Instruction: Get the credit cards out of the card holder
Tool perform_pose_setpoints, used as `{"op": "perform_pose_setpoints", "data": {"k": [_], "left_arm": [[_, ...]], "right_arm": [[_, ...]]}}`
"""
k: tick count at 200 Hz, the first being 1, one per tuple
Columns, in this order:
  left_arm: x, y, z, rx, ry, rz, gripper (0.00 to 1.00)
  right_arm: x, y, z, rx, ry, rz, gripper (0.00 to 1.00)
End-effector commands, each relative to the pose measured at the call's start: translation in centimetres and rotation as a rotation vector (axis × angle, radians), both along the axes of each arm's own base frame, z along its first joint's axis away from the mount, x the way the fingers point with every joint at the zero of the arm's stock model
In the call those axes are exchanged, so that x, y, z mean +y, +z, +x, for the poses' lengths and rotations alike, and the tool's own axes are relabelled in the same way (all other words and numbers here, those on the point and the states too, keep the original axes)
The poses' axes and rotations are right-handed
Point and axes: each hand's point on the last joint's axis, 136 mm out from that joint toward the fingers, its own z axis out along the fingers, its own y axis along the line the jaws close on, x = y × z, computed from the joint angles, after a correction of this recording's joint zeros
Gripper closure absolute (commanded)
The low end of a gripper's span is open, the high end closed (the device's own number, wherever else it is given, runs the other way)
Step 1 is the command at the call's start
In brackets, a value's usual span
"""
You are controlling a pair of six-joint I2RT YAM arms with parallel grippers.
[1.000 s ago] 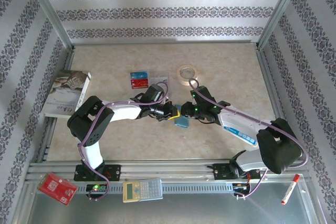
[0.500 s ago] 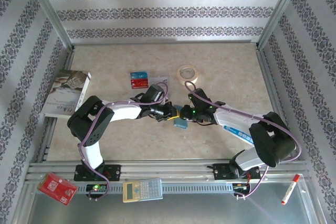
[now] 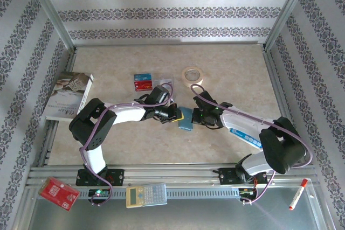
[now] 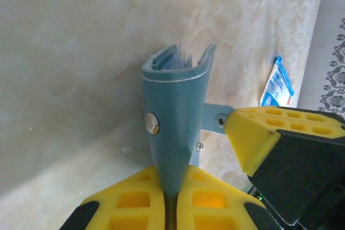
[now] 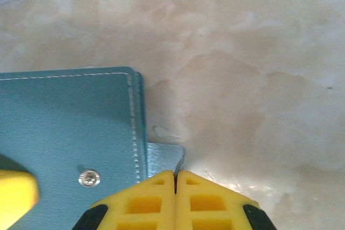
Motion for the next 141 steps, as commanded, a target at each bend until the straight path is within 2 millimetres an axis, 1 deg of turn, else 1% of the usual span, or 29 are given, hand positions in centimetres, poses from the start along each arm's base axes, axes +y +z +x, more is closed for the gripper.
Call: {"op": "perform_pose_setpoints", "data": {"k": [1,14,31,67,81,108,119,127,141], "left_arm": [[-0.1,1.1,0.5,-0.036,-0.005,0.005,1.0],[-0.1,1.0,0.6,-0.036,-0.007,0.005,1.0],[-0.2,0.8,0.5,-0.029,-0.009,0.004,1.0],[-0.2,0.6,0.5,-0.022,-0.012,0.005,1.0],[-0.2,0.6,0.5,-0.022,-0.011,0.005,1.0],[-0.2,0.7,0.5,-0.024,-0.011,0.006,1.0],[-0.1,0.7,0.5,-0.025,-0.009,0.011,1.0],[0.0,0.5,0.4,-0.02,-0.007,0.019,0.97],[0.4,0.4,0.4,-0.019,0.003,0.039,0.87]], "right_arm": [[-1.8,-0.8,-0.8,0.034,-0.045,-0.058,0.88],[-1.2,-0.8,-0.7,0.038,-0.032,-0.028,0.82],[-0.8,-0.8,-0.4,0.048,-0.02,-0.022,0.77],[-0.3,-1.5,-0.2,0.072,-0.014,-0.017,0.77],[0.0,-1.8,-0.1,0.079,-0.009,-0.006,0.81],[0.3,-1.9,0.2,0.078,-0.009,0.012,0.83],[0.5,-1.8,0.4,0.066,-0.009,0.028,0.86],[0.5,-1.5,0.5,0.056,-0.008,0.032,0.9],[0.3,-0.9,0.8,0.039,-0.003,0.019,0.95]]}}
